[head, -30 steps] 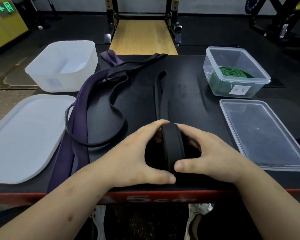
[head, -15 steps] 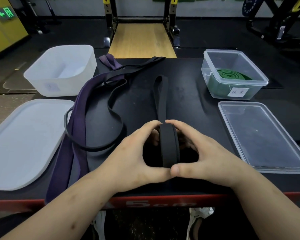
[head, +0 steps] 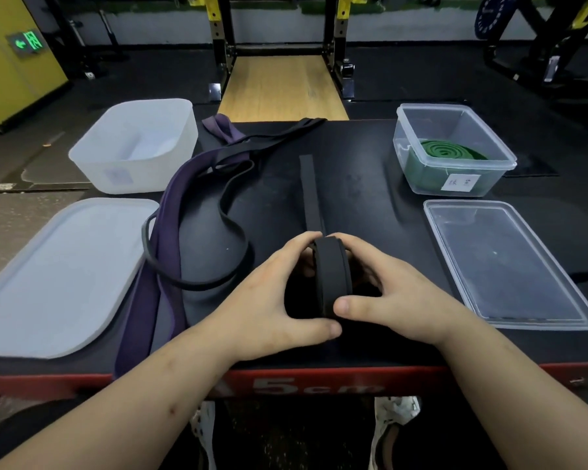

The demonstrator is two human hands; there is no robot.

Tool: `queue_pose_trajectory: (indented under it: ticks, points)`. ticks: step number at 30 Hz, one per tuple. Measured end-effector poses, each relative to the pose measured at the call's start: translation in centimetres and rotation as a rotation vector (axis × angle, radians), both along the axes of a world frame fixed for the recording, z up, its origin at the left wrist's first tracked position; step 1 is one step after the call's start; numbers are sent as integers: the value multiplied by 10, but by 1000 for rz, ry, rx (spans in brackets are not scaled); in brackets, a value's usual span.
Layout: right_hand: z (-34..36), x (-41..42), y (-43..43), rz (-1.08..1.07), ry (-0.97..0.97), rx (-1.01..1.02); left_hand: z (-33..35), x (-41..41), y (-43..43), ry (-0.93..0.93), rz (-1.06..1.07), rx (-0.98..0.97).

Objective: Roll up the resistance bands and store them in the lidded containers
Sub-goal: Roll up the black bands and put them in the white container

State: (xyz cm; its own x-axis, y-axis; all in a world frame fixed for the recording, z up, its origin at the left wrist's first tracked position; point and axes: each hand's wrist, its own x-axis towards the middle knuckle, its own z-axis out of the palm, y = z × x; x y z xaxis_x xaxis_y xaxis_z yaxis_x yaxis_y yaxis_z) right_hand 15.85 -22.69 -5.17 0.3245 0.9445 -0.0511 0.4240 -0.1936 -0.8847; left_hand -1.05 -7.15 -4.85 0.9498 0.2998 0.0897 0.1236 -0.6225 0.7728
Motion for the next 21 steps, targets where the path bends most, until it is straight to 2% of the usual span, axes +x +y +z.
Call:
queue_pose_trajectory:
  ticks: [8, 12, 21]
  points:
    - [12, -4, -3, 27, -67, -30, 8, -3, -7, -74, 27, -53]
    - [13, -8, -5, -4, -26, 13, 7, -7, -8, -26, 30, -32]
    - [11, -3, -2, 37, 7, 71, 5, 1, 0, -59, -5, -37]
